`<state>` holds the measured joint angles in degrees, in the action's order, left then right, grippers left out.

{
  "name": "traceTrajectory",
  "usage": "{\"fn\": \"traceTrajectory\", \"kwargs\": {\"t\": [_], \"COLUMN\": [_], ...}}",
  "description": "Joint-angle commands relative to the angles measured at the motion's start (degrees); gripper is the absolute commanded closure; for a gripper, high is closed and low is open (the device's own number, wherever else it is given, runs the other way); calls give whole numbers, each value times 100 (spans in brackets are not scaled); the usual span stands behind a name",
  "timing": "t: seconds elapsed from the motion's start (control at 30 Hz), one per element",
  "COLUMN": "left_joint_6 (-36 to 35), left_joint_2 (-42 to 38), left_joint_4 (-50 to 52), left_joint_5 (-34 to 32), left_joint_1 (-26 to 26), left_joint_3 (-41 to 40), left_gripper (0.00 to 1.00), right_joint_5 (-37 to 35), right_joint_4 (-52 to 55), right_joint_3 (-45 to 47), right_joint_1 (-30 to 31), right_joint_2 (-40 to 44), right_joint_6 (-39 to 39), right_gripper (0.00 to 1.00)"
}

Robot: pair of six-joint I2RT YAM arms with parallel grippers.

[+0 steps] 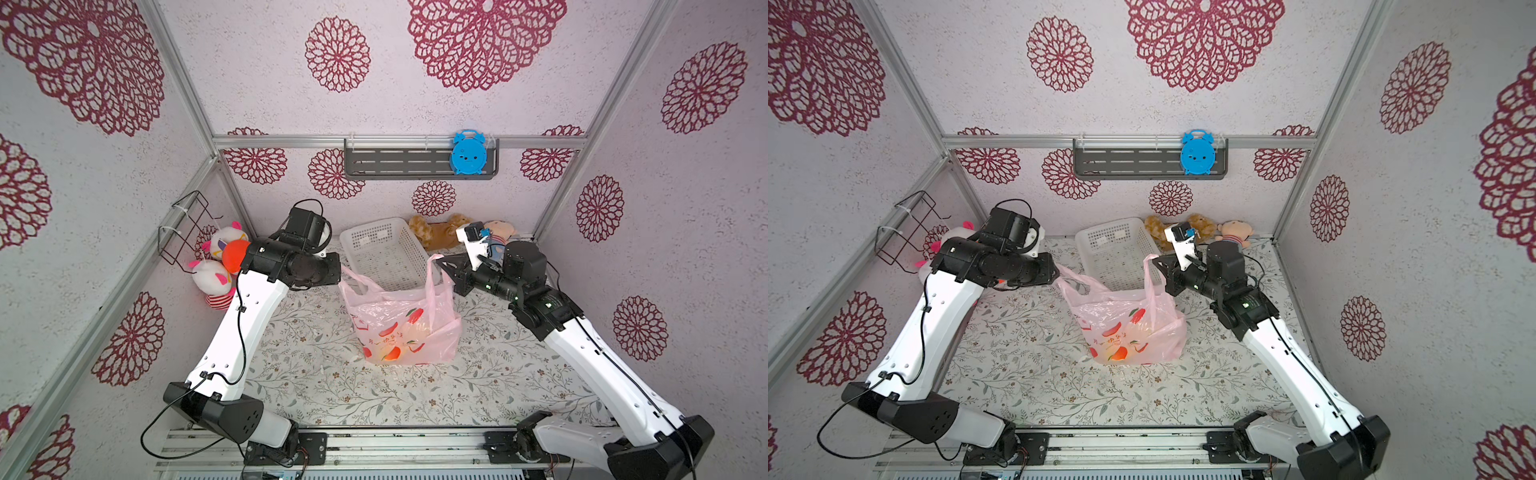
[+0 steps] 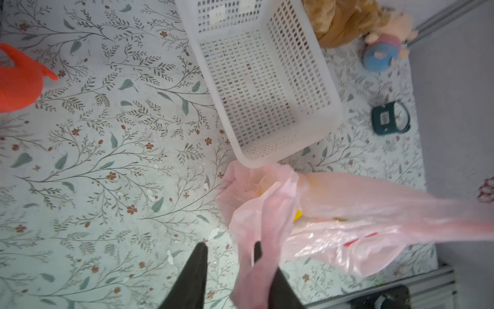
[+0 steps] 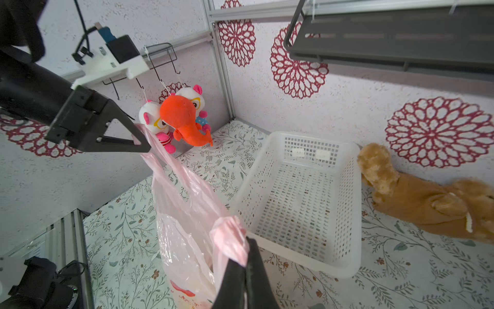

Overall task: Place the banana into a plastic bag & tie a knot
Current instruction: Adjust the plastic bag at the center of the board.

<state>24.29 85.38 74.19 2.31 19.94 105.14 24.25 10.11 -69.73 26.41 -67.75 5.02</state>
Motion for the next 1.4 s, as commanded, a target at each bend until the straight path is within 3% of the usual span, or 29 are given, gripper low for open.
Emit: {"fn": "traceTrajectory", "kwargs": {"t": [0.0,0.07,0.17,0.33,0.43,0.7,0.93,1.37], "left_joint_6": [-166,-68,64,-30,-147,-533,-507,181], "left_joint_2": [-374,-638,-1037,-1421,-1376,-42,773,1344], "left_joint_4": [-477,-792,-1233,-1616,-1854,-2283,-2795,-3387], "left_joint_5": [166,139,139,359,828,2089,3241,3748], "left_joint_1": [27,32,30,120,256,835,1004,1259], "left_joint_3": [-248,-502,-764,-686,-529,310,645,718], "left_gripper": [33,19,10,3,0,1,11,19], "right_joint_5": [790,988,1213,1342,1378,1664,1884,2164], "right_joint_4": [-588,-689,-759,-785,-761,-651,-617,-613], "right_joint_3": [-97,-107,-132,-188,-230,-362,-383,-427], "right_joint_1": [-346,-457,-512,-518,-522,-523,-517,-499], "right_joint_2": [44,-35,-140,-215,-269,-452,-545,-766], "right_joint_6": [317,433,515,484,437,404,413,500], "right_gripper": [100,100,100,100,100,100,100,100]}}
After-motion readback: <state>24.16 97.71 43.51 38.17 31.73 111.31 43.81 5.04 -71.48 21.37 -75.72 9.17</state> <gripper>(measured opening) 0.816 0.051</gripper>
